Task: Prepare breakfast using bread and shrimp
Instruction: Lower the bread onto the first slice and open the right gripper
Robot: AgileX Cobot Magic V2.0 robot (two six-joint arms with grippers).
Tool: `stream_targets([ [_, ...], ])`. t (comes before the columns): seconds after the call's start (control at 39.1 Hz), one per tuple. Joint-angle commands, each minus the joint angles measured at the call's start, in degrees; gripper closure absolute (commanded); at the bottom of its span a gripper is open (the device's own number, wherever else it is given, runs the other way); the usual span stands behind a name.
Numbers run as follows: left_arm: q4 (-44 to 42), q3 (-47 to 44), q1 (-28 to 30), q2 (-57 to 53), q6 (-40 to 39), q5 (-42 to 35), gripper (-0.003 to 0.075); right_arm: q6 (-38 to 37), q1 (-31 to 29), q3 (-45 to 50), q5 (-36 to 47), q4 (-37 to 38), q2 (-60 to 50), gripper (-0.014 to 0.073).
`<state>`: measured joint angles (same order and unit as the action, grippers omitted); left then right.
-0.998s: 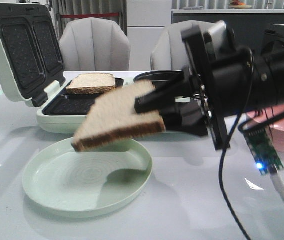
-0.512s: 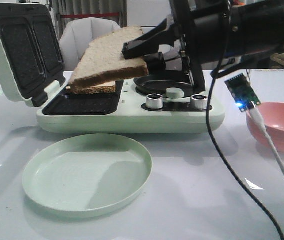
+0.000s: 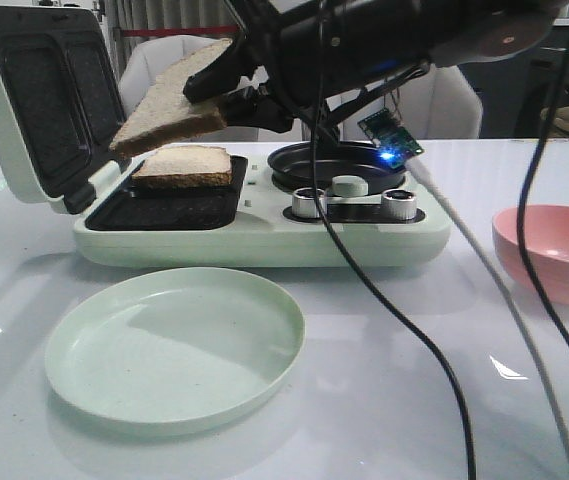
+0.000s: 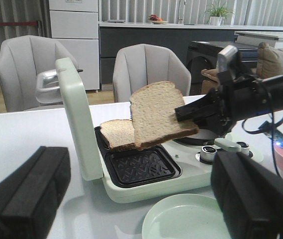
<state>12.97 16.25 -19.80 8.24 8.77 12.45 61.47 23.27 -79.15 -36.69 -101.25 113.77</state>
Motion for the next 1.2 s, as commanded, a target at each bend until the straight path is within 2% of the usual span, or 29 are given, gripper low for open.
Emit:
stream_targets([
  [0.0,0.7,1.5,-0.3,0.6,0.0,-5.1,0.0102,-2.8,0.2,-5.2,-3.4,1.2,-0.5,0.0412],
  [0.33,0.7,1.5,-0.3,0.6,0.0,-5.1,0.0102,-14.2,1.6,-12.9,-2.6,18.8,4.8,0.0412],
  [0.61,0.7,1.5,-0.3,0.6,0.0,-5.1,0.0102,-15.5,2.7,-13.4,2.0,20.5,5.0,0.0401],
  [1.07,0.7,1.5,-0.3,0.6,0.0,-5.1,0.0102,-15.5,2.7,-13.4,5.7,20.2,5.0,0.0064],
  [1.18,0.7,1.5,-0.3,0.6,0.0,-5.1,0.0102,-15.4,2.7,-13.4,5.6,20.0,5.0,0.0043],
])
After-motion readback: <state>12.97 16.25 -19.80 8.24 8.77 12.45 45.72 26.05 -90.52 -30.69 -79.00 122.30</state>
